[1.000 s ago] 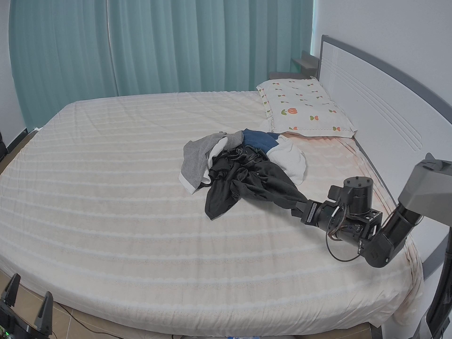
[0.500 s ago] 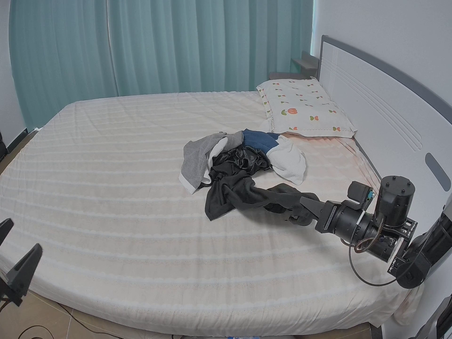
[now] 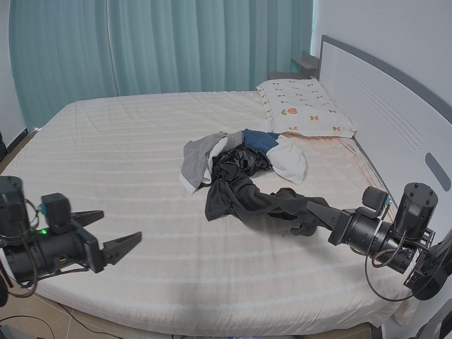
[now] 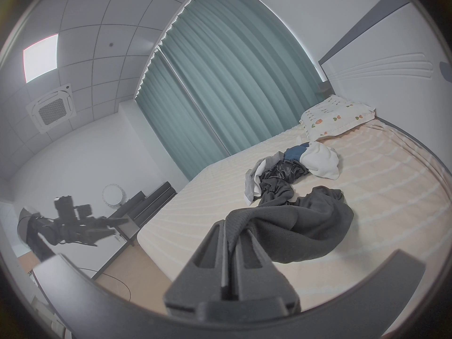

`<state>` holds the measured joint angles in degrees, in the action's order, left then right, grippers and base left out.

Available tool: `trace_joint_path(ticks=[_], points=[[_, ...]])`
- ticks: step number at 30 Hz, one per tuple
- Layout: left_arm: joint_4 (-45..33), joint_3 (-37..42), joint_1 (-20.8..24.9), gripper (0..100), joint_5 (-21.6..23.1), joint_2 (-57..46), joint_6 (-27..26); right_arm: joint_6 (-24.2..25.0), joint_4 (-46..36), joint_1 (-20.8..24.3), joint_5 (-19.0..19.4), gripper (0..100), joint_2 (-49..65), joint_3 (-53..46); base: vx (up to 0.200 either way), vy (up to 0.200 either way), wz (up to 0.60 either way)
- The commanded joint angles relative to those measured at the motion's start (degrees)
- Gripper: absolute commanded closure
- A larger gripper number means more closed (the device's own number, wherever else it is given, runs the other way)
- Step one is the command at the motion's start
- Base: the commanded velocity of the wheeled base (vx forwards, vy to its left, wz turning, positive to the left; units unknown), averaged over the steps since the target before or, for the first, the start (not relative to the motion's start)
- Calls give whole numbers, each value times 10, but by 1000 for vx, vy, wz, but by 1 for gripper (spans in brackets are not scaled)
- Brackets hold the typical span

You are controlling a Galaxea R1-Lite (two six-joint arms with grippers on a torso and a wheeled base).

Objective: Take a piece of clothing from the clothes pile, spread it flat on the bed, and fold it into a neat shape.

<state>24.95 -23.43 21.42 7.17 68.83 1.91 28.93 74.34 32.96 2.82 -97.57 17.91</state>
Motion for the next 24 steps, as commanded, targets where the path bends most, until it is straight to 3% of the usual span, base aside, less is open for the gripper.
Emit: trace_joint_path(ticks=[1,9,12,19,24], points=[[166,-55,127,0,-39,354,58,-4,12,26,2,100,40,-3,0,0,0],[222,-98,145,0,-49,446,99,-13,16,59,3,100,57,-2,0,0,0],[239,-130,165,0,-71,476,137,-23,17,73,3,100,58,2,0,0,0],[296,-164,171,0,-92,534,169,-29,18,83,9,100,62,7,0,0,0],[324,-201,170,0,-131,580,198,-33,21,102,10,100,77,5,0,0,0]])
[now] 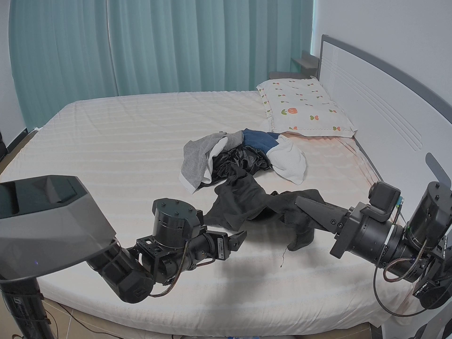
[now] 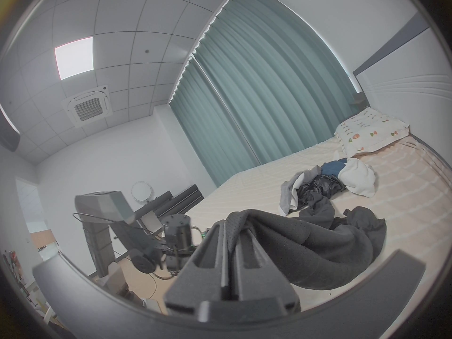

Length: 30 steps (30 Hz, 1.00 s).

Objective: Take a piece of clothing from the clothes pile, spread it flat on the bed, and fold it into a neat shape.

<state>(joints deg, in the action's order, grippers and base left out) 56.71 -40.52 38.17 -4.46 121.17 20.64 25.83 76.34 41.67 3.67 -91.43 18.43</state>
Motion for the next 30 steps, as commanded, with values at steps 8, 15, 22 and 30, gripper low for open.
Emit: trace_joint_path(ticks=[8,15,22,30], points=[[6,-117,-10,0,-53,121,71,-4,2,24,1,100,52,-2,0,0,0],[6,-175,-30,0,-85,192,81,-3,1,15,8,100,71,0,0,0,0],[5,-192,-41,0,-99,226,81,1,1,-19,32,100,71,6,0,0,0],[6,-195,-48,100,-93,231,83,5,-1,-45,49,100,55,5,0,0,0]])
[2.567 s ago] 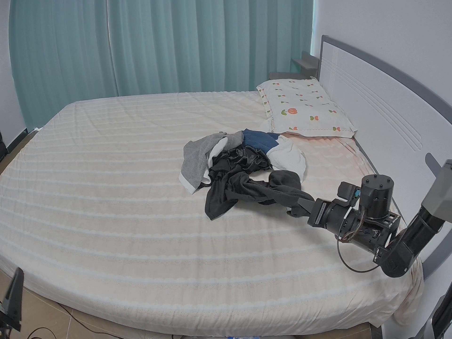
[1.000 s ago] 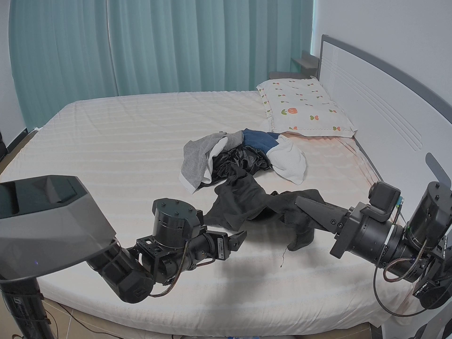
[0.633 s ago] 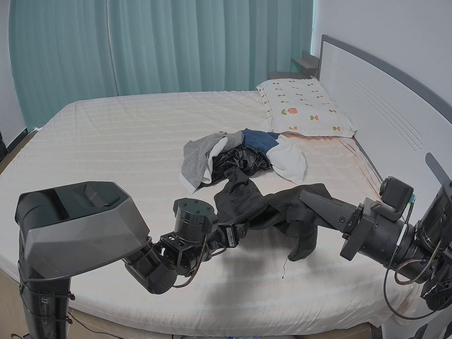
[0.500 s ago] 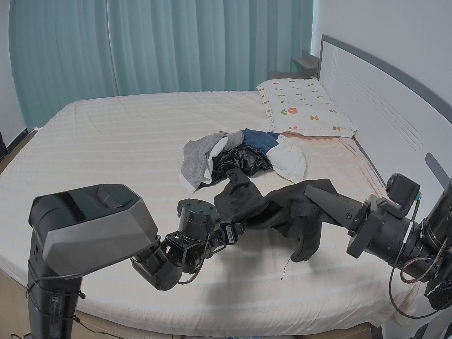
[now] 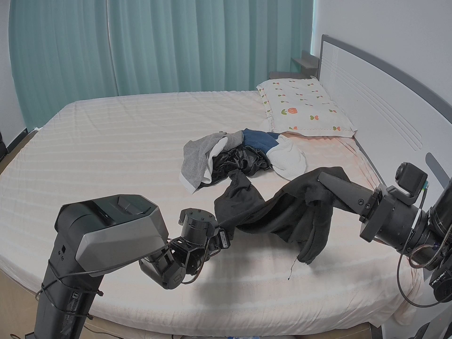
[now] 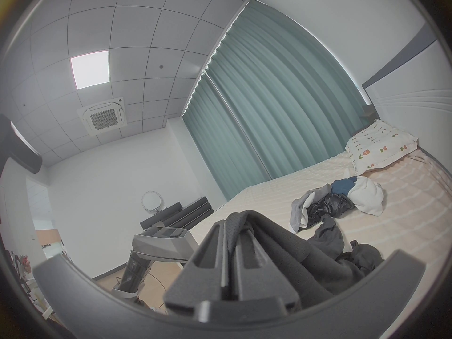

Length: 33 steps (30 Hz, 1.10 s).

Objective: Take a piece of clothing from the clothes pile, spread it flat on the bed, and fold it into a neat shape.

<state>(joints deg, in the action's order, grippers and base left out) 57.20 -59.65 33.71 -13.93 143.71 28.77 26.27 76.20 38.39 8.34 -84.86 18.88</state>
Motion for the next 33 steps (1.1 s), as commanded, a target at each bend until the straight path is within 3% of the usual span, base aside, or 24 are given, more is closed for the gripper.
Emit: trace_joint_path(ticks=[1,7,15,23,24,26,33], points=[[1,-4,-4,100,2,6,2,1,0,-16,5,100,-17,-3,0,0,0],[11,45,-8,100,3,-23,1,1,-1,-38,4,100,-51,-4,0,0,0],[23,190,-8,100,63,-213,2,0,5,-84,-3,100,-129,13,0,0,0],[25,251,-16,100,57,-327,17,1,18,-111,-21,100,-153,91,0,0,0],[25,266,-16,100,57,-359,45,1,18,-111,-49,100,-153,116,0,0,0],[24,268,-15,100,51,-386,75,2,22,-114,-65,100,-152,135,0,0,0],[25,292,-10,100,31,-397,121,20,54,-120,-68,100,-173,63,0,0,0]])
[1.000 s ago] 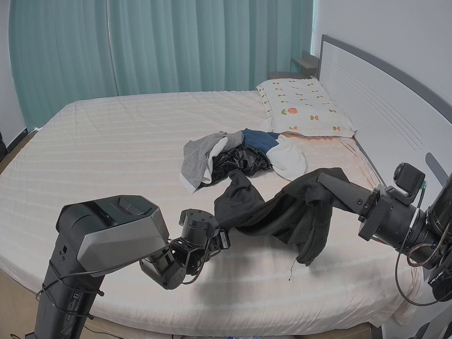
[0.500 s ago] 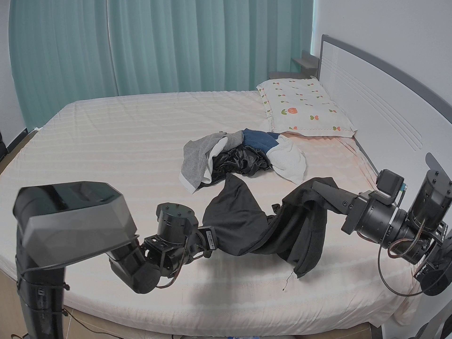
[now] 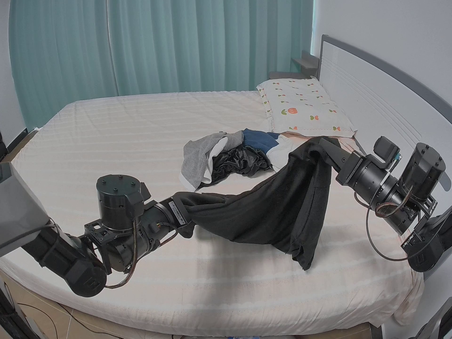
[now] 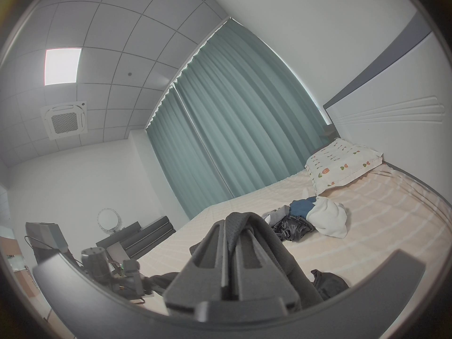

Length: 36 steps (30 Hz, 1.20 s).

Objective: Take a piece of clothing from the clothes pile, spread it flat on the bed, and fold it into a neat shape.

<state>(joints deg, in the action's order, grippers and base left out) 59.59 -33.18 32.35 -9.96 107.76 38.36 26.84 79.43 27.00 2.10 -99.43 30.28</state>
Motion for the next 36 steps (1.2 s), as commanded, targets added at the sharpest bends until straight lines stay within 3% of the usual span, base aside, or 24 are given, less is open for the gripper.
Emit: trace_joint_path(ticks=[1,6,12,17,24,36], points=[[1,31,3,100,-9,-36,35,23,32,-6,-6,100,-32,-63,0,0,0],[1,51,4,100,-8,-34,74,80,100,-7,-6,100,-78,-118,0,0,0],[4,67,4,100,-8,-19,85,99,101,-8,-10,100,-138,-123,0,0,0],[2,77,5,100,-7,-15,118,124,101,-7,-32,100,-159,-120,-200,0,0],[3,84,5,100,-6,-18,119,133,101,-8,-34,100,-153,-119,-200,0,0],[4,87,6,100,-5,-5,123,132,101,-1,-35,100,-143,-114,0,0,0]])
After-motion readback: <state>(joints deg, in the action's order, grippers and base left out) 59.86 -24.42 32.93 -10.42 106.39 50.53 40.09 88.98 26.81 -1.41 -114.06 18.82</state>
